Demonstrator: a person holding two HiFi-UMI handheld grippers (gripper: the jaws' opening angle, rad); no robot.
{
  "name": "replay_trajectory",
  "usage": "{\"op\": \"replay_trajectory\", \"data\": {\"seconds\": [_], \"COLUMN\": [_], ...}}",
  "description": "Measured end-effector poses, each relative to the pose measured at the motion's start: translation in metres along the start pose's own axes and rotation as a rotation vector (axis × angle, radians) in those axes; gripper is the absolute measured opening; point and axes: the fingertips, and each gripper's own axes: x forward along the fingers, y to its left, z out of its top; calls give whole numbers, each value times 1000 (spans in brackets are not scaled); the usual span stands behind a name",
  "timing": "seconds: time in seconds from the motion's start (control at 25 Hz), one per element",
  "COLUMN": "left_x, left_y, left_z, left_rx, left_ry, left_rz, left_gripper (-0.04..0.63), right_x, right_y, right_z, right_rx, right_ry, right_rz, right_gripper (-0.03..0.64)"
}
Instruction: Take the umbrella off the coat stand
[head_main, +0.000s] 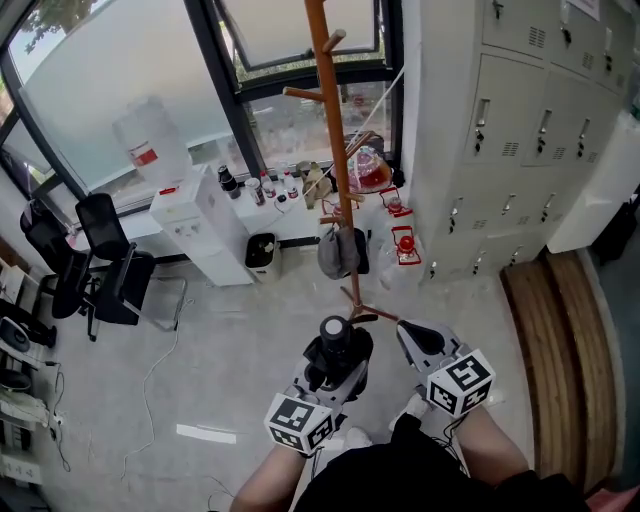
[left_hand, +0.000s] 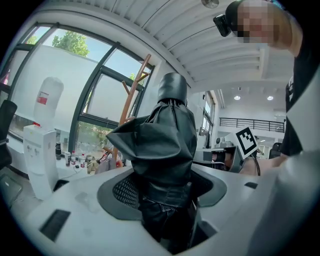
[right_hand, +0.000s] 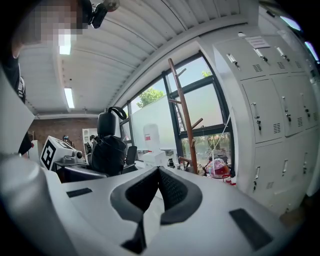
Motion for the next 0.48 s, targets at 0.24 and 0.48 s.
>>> {"op": "replay_trajectory", "data": {"seconds": [0.24, 0.48], "left_x": [1, -5], "left_y": [-1, -4], "left_z": [-3, -4], "left_rx": [4, -5], "left_ry": [1, 2], "left_rz": [-4, -4], "left_gripper": [262, 262], "right_x": [-2, -3], "right_y": [4, 11], "right_z": [-3, -2], "right_rx": [-18, -30], "right_ry": [11, 20], "right_rz": [8, 16], "right_gripper": [54, 54]}}
